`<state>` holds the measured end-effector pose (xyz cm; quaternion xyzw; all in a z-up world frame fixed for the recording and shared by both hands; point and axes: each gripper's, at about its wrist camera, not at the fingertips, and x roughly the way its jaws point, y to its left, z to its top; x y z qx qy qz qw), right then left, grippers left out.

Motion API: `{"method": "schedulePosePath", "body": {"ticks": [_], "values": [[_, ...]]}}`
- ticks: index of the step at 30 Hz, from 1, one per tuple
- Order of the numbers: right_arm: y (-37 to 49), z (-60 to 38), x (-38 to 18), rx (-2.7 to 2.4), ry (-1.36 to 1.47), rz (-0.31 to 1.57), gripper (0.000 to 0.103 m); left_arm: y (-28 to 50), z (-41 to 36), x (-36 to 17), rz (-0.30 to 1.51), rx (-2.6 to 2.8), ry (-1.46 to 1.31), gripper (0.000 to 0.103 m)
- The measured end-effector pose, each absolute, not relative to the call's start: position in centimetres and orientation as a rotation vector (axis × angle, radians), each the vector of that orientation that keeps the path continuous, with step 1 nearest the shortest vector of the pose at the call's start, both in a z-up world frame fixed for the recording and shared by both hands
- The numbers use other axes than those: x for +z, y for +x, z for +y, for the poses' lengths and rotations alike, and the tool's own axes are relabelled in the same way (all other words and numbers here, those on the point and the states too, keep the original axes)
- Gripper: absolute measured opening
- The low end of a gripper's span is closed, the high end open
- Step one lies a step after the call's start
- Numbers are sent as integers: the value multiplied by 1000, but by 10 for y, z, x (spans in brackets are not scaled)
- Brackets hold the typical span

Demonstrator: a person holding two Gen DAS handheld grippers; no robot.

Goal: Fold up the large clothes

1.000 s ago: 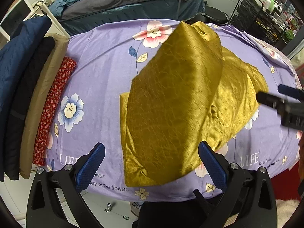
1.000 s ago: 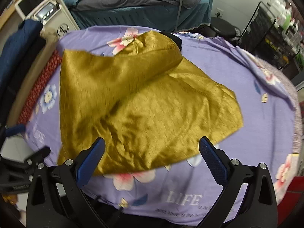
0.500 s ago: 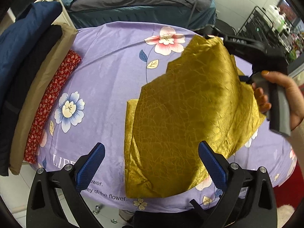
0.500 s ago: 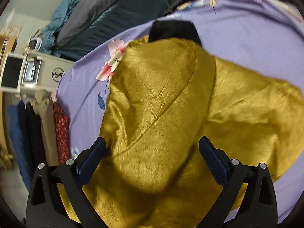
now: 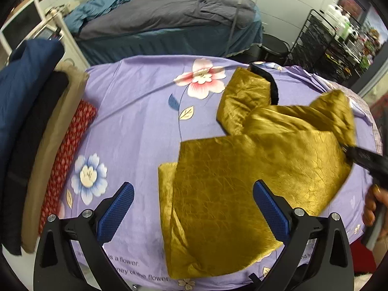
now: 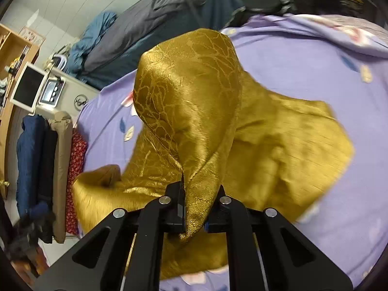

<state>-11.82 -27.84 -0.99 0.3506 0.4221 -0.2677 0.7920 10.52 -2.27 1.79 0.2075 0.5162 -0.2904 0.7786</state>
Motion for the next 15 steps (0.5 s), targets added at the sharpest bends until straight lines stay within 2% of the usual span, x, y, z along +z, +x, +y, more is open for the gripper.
{"method": "schedulePosePath", "body": {"ticks": [6,10,15], "values": [[-246,-264,7,-832,746,862,8,95,-66,22,1076,-748,520,96],[-317,-259,-16,-973,853,851,8,79,-93,16,1087,-838,528,96],[-351,-252,-52,-1033,977,860,9,78,-119,-22,1182,-879,533,96]]}}
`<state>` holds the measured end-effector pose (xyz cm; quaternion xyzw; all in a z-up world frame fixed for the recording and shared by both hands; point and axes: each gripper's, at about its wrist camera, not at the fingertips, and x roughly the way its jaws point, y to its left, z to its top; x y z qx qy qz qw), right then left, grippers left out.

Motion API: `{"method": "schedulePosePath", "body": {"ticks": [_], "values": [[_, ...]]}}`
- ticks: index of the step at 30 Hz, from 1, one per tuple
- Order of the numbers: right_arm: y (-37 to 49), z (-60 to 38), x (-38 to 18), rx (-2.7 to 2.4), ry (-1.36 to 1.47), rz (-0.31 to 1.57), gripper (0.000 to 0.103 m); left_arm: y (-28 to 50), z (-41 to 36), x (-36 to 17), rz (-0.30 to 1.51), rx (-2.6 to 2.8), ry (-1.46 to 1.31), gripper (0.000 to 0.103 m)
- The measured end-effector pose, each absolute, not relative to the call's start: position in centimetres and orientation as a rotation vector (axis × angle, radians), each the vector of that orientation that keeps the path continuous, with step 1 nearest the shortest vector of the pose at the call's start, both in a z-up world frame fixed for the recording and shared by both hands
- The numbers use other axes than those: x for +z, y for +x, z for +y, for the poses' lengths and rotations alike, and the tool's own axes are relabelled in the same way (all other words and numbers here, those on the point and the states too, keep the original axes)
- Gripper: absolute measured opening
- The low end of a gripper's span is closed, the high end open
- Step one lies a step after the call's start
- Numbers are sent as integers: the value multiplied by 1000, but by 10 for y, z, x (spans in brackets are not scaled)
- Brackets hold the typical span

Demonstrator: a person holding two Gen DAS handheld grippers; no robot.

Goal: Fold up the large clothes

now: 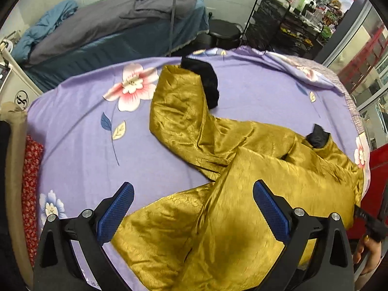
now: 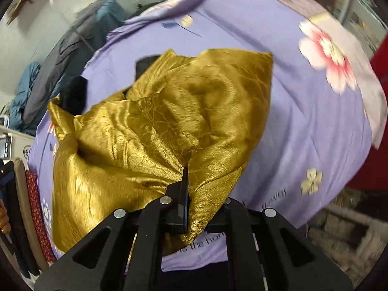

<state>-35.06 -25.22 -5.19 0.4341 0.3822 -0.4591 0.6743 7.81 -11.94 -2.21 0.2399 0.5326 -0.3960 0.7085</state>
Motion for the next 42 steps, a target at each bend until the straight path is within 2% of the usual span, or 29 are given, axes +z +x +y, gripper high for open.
{"method": "schedulePosePath", "body": {"ticks": [12,16,24,26,27,29,30,34,42], "values": [[-341,-249,-76,-1064,982,889,10,133,-188,-117,1225,-780,630,96],[-340,-246,-79,-1079,983,887,11,139,-217,-149,1295,-772,652,96],[-344,-236,-83,-1136,997,862,11,124,-273,-195,1293,-849,830,94],[-345,-235,-83,-1146,996,860,11,120,-277,-200,1258,-871,883,80],[-345,-235,-83,-1150,995,861,11,119,-277,-200,1244,-871,895,53],[-341,-237,-81,-1164,977,881,11,124,-271,-197,1221,-865,905,21],[-339,-237,-81,-1161,971,887,11,128,-266,-194,1223,-878,881,11],[-328,-243,-73,-1121,935,912,11,157,-227,-160,1248,-983,667,8],[-288,-261,-16,-993,834,792,11,206,-113,-47,1044,-863,402,7]]}}
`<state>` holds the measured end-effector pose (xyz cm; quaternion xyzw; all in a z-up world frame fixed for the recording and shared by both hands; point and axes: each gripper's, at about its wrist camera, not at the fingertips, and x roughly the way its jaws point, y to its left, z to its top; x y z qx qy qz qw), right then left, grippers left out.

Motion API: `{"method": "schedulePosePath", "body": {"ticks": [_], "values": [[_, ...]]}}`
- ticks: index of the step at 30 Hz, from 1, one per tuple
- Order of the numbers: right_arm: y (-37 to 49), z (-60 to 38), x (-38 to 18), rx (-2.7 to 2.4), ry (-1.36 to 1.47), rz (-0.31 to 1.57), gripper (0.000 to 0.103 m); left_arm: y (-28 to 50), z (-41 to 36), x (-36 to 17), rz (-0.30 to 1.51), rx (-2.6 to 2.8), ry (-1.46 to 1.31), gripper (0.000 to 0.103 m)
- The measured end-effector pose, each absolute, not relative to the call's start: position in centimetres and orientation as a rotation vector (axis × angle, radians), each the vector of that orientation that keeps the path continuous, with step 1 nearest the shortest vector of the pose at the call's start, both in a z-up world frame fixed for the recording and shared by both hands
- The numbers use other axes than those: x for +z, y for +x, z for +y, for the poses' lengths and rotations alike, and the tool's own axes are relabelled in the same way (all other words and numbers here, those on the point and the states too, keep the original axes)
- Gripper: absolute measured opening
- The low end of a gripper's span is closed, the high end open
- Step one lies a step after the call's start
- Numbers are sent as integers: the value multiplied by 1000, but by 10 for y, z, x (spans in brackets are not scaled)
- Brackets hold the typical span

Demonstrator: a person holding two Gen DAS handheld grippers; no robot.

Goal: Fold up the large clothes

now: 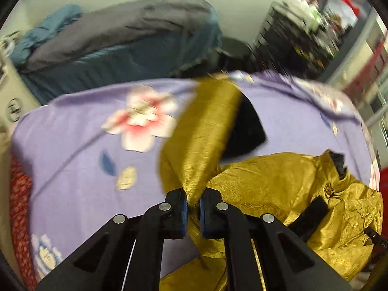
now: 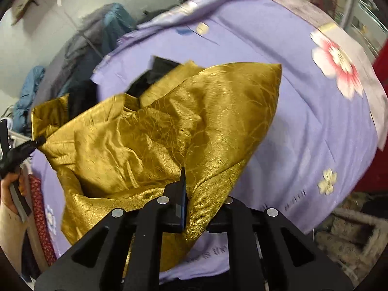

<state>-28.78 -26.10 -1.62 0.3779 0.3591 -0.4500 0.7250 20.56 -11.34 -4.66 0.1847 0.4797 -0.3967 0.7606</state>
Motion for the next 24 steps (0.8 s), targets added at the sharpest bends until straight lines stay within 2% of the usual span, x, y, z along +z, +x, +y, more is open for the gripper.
{"method": "schedulePosePath", "body": {"ticks": [4,8,9,11,13,14,15,16,17,18,20,24], "values": [[-235,-277,22,-882,682,761,11,236,-65,-5,989,-735,283,7],[-163,-294,56,-749,537,722,8,263,-16,36,830,-557,303,7],[-149,-295,64,-736,490,716,4,266,-6,43,816,-527,294,7],[-112,-295,82,-719,388,691,4,277,13,51,807,-456,278,7],[-84,-304,86,-717,398,683,5,288,17,41,855,-415,319,10],[-74,-311,81,-710,460,699,7,292,19,29,901,-397,333,17],[-70,-315,75,-694,518,714,21,292,29,19,936,-405,337,33],[-62,-318,64,-658,620,732,35,290,32,12,952,-407,339,56],[-61,-318,55,-642,675,743,70,284,35,2,956,-393,349,69],[-60,-312,40,-634,730,754,77,279,35,-4,954,-384,357,85],[-60,-296,19,-621,727,799,77,267,38,-15,965,-363,356,90],[-71,-261,-28,-611,701,945,77,248,42,-44,1084,-365,277,90]]}}
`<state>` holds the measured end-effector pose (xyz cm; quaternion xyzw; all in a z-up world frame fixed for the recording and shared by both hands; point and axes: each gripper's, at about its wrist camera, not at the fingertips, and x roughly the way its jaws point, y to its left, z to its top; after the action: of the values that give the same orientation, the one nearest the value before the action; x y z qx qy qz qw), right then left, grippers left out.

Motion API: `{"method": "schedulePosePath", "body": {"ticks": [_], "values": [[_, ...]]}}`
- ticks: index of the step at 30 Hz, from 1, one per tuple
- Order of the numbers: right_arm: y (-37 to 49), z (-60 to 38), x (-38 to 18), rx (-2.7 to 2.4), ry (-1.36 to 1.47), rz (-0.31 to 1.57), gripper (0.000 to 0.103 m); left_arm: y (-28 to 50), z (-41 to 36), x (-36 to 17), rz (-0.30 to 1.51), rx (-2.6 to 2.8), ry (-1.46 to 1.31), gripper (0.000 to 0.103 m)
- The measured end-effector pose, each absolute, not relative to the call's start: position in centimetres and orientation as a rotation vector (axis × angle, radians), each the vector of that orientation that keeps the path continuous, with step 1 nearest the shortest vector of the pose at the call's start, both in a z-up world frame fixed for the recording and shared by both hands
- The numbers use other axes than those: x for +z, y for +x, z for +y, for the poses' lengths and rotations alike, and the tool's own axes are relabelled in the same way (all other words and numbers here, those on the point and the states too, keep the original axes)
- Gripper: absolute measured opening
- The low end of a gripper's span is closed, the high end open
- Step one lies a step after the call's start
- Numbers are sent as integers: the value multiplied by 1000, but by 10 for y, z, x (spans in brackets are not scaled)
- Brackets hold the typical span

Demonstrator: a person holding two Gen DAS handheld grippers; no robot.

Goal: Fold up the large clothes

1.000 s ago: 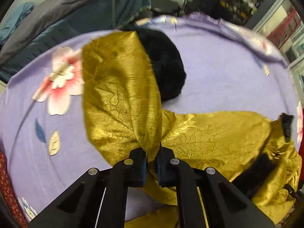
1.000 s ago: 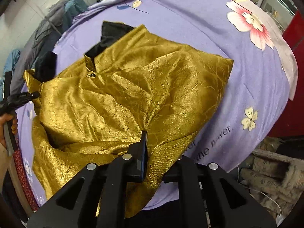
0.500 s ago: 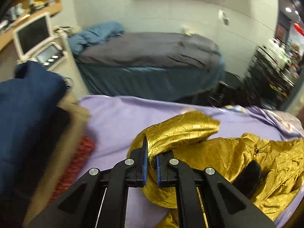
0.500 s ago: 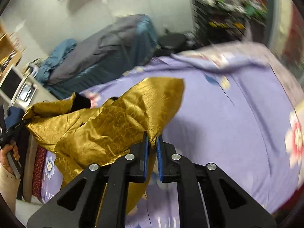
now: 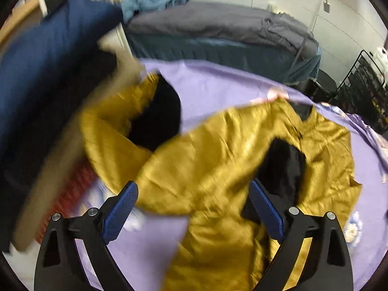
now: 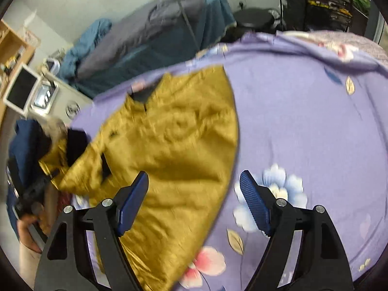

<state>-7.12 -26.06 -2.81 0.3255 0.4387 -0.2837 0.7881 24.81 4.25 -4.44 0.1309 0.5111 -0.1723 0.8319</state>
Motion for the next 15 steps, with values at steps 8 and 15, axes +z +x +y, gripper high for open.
{"method": "schedulePosePath", "body": {"ticks": [8,15], "values": [[-103,-245,-60,-640,694,1028,77,190,47,-84,1189,-409,302,91],[-95,-215,-69,-578,633,1099,78,151,49,-99,1228,-487,321,91]]}}
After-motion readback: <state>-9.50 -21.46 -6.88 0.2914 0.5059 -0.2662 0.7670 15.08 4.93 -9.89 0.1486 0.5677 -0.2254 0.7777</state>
